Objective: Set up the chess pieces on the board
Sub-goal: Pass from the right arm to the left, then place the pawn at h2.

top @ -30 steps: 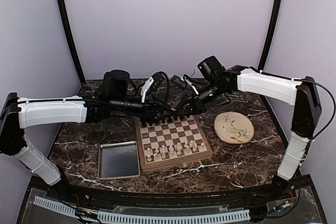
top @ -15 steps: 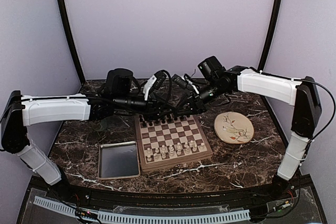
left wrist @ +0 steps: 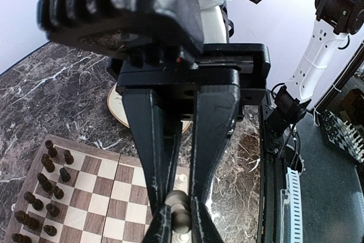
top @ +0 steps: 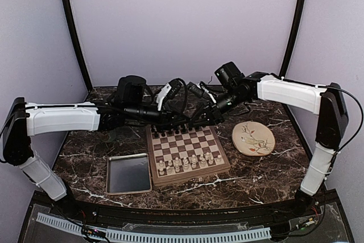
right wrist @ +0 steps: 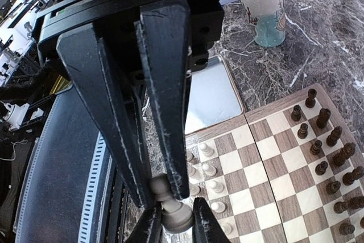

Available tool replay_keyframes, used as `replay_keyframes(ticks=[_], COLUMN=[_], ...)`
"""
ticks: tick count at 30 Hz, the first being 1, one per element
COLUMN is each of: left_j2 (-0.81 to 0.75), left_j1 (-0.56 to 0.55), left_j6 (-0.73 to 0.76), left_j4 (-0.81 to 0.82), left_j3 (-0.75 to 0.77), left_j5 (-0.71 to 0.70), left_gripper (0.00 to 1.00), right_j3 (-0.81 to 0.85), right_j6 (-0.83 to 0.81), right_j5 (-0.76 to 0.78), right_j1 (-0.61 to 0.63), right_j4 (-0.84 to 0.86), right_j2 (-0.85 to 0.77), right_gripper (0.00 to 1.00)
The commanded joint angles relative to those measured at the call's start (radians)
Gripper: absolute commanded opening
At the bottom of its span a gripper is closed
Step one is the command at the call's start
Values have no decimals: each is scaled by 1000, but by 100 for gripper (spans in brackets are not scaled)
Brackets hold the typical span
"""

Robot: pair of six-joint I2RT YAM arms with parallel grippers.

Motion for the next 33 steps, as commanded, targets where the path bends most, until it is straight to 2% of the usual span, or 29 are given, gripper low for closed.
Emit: replay_keyframes(ticks=[1,3,4,6,11,15,19,23,26,33], left_j2=[22,37,48,72,149,219,296,383,441,561], left_j1=[0,0,0,-1,-6,-36,-83,-128,-158,-196], left_j6=[-1,8,16,29,74,152,210,278,324,377], left_j4=[-8,-25,-37,-70,-167,-267,-342,-443,-511,-626], left_j3=[41,59,71,97,178,262,356,474,551,687], left_j5=[34,35,33,25,11,-21,-46,-96,-150,-239], left_gripper=[9,8,8,8,7,7,7,7,7,7], right_j3=[-17,-32,-47,-97,-213,-289,-333,-403,-453,-478], right_j6=[-59,-82,-87,-95,-165,-200,-131,-52,-28,-38], right_j5=[23,69,97,136,192,213,299,432,443,456], right_j1=[-5,-15,-22,-48,-159,-318,-426,-442,-442,-442], right_j4=[-25,-52,-64,-68,-129,-150,-85,4,64,89], right_j2=[-56,-73,-85,-119,-193,-275,-298,-304,-324,-335], right_gripper=[26,36,46,51,53,54,54,53,53,53])
